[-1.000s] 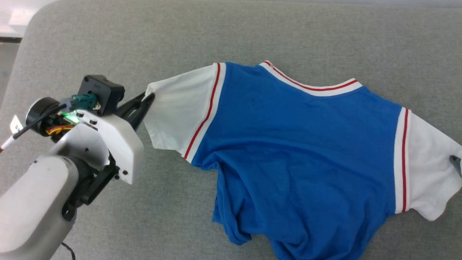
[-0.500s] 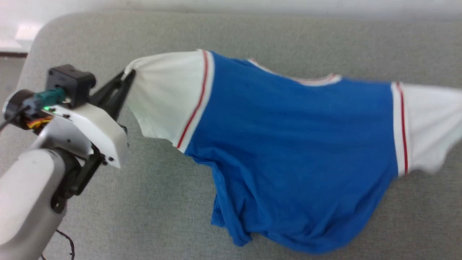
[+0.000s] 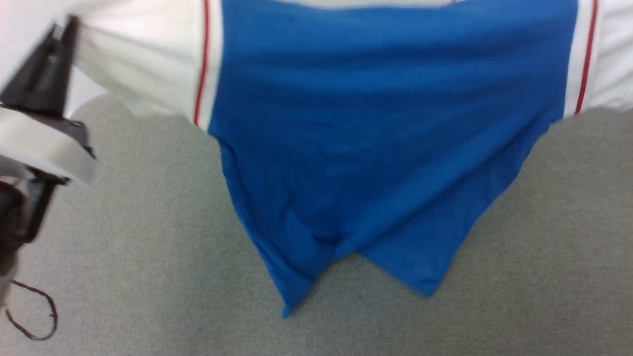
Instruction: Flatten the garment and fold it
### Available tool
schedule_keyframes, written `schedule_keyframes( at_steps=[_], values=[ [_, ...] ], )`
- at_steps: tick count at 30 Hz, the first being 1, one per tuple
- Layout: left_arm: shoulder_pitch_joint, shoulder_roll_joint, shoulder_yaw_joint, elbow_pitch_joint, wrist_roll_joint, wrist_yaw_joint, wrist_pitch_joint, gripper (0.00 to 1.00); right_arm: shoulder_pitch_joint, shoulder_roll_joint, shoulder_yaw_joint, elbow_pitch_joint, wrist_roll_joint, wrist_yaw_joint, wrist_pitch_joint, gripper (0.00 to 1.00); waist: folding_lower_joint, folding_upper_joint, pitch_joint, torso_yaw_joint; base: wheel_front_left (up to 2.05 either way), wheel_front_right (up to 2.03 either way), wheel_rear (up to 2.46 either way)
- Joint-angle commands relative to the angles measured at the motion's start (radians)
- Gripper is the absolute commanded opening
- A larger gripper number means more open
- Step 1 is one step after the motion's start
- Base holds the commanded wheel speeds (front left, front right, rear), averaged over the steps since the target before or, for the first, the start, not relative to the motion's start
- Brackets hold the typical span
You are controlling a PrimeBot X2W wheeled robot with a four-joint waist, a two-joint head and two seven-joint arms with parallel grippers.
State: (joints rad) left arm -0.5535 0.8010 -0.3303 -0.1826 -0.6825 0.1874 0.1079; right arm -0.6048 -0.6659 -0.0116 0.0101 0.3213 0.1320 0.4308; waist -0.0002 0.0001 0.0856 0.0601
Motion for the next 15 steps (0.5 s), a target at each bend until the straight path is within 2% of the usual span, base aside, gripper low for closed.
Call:
schedule_keyframes(
  at_steps=[1,8,15],
  values=[
    [0.012,0.024,0.028,-0.006,-0.002,0.012,-0.017,0.0,-0.031,-0.01,-0.011,-0.013,-0.002,-0.001,0.0,0.0,0.0002,-0.0001,-0.056,-0.02,0.0,0.0,0.0],
    [-0.043,0.066,0.114,-0.029,-0.018,0.021,-0.048,0.0,-0.152,-0.025,-0.001,-0.013,0.004,-0.001,0.014,0.0,0.0002,-0.0001,-0.044,-0.027,0.0,0.0,0.0],
    [-0.198,0.046,0.081,0.027,-0.037,-0.016,0.018,0.0,-0.37,-0.027,0.104,0.101,0.013,-0.001,-0.018,0.0,0.0002,-0.0001,0.067,-0.05,0.0,0.0,0.0]
  ],
)
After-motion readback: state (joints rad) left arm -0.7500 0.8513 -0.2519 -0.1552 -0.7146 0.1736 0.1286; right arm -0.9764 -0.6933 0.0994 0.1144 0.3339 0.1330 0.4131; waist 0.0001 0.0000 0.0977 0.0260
